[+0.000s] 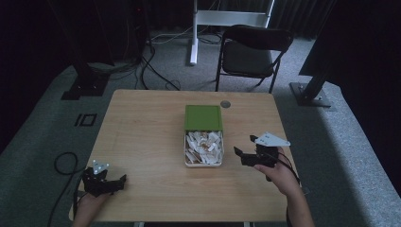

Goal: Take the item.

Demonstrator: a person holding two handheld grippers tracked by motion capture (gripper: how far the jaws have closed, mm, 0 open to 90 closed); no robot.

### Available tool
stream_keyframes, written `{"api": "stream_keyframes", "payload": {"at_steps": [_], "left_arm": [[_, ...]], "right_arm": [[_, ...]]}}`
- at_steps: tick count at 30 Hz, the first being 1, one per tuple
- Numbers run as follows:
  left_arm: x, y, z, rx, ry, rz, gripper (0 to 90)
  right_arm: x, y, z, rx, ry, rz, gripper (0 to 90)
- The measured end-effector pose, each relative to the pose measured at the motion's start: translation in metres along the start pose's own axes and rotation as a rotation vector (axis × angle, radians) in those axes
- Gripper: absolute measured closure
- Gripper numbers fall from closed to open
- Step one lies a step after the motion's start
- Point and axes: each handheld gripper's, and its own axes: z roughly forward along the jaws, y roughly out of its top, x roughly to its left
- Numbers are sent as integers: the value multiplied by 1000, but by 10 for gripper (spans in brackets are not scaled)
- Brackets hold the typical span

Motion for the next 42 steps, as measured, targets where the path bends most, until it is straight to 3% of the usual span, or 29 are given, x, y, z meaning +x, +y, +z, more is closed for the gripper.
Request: {"api": "stream_keyframes", "payload": {"at_steps": [3, 7, 9, 11, 13, 21, 30, 32, 37, 42], "left_arm": [[0, 0, 0, 0, 0, -1, 7], [0, 0, 0, 0, 0, 0, 7], [0, 0, 0, 0, 0, -1, 7], [0, 0, 0, 0, 0, 0, 7], [0, 0, 0, 0, 0, -1, 7], [0, 0, 0, -1, 1, 0, 7], [0, 0, 0, 0, 0, -1, 7], [0, 0, 0, 0, 0, -2, 7], [0, 0, 0, 0, 0, -1, 7], [0, 0, 0, -1, 0, -2, 7]], "right_arm": [[6, 7, 3, -11, 31, -39, 214], [12, 16, 10, -15, 114, -68, 263], [14, 20, 14, -10, 151, -80, 332], [17, 24, 17, 4, 200, -88, 333], [20, 29, 20, -4, 218, -109, 343], [33, 48, 36, 32, 243, -183, 367], [45, 60, 64, 139, 281, -222, 471], [46, 60, 70, 171, 286, -249, 485], [51, 58, 81, 208, 240, -269, 509], [54, 56, 91, 252, 234, -263, 565]]}}
